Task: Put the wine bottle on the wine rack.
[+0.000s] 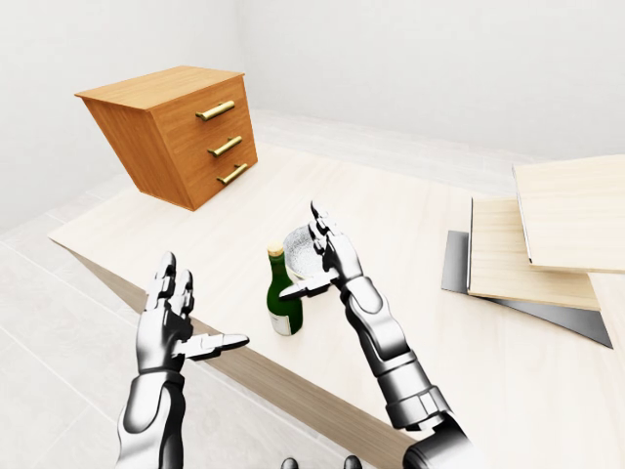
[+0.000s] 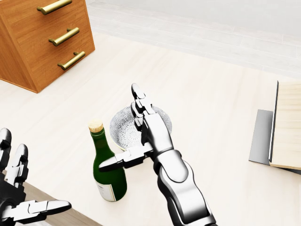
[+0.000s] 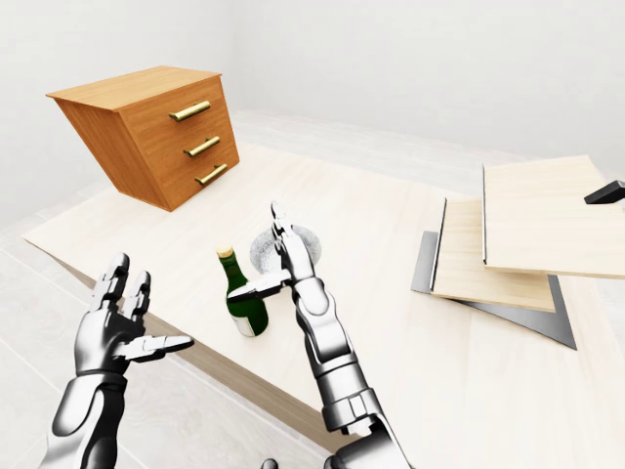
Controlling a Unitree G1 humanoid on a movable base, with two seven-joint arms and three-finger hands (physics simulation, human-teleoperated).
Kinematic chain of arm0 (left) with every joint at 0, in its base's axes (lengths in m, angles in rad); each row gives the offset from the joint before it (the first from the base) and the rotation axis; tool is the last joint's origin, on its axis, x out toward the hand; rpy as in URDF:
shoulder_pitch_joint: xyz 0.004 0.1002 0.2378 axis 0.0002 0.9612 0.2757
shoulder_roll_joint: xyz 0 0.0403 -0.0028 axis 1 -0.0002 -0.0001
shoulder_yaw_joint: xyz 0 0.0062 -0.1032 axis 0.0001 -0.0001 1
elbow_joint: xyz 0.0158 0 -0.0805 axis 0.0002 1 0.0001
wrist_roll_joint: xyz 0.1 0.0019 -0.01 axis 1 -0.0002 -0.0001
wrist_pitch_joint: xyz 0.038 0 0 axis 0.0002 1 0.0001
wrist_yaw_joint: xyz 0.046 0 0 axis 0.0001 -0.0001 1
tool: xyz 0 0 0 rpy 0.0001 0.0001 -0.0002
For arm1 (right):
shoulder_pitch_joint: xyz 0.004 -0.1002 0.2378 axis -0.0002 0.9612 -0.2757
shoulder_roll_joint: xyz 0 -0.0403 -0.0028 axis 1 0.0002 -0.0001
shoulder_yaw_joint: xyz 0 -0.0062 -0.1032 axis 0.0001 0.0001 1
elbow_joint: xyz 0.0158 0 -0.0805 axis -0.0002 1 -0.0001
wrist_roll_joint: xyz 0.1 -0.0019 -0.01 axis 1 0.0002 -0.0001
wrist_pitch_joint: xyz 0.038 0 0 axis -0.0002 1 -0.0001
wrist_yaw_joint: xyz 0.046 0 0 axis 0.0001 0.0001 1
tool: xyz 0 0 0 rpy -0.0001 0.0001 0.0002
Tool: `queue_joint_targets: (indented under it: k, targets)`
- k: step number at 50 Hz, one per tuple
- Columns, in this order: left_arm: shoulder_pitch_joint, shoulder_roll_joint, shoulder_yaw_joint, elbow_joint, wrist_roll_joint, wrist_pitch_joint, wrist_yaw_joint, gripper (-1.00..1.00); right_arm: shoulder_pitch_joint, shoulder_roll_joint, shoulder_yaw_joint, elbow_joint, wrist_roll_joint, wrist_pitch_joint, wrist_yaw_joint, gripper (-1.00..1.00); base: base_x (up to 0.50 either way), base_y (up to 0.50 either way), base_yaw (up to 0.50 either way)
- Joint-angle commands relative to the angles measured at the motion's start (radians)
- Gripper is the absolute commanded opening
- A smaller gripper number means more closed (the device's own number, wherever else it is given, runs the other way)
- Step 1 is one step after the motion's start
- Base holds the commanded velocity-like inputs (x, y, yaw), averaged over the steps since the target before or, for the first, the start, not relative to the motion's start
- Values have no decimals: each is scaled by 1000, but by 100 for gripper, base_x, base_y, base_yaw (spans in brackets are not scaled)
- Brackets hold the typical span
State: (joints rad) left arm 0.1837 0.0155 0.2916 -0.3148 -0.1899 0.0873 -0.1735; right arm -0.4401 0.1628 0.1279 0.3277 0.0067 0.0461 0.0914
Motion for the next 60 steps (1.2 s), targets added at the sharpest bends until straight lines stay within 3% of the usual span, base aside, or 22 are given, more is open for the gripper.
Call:
queue_joint_targets:
  k: [1,15,40,46,60]
  targets:
    - [-6,3,-1,17,-3,0,2,100,-44,23,10,50,-12,6,14,100,0,0,0]
    - [-9,8,1,42,-6,0,0,100,-58,45,22,59,-3,41,79,100,0,0,0]
    - [-5,6,-8,36,-5,0,0,100,-116,60,11,127,-12,41,91,100,0,0,0]
    - [-4,5,-11,34,-4,0,0,100,-137,57,-4,190,-10,7,90,100,0,0,0]
    - [0,8,-3,4,-15,0,-3,100,-146,64,3,204,-15,4,94,100,0,0,0]
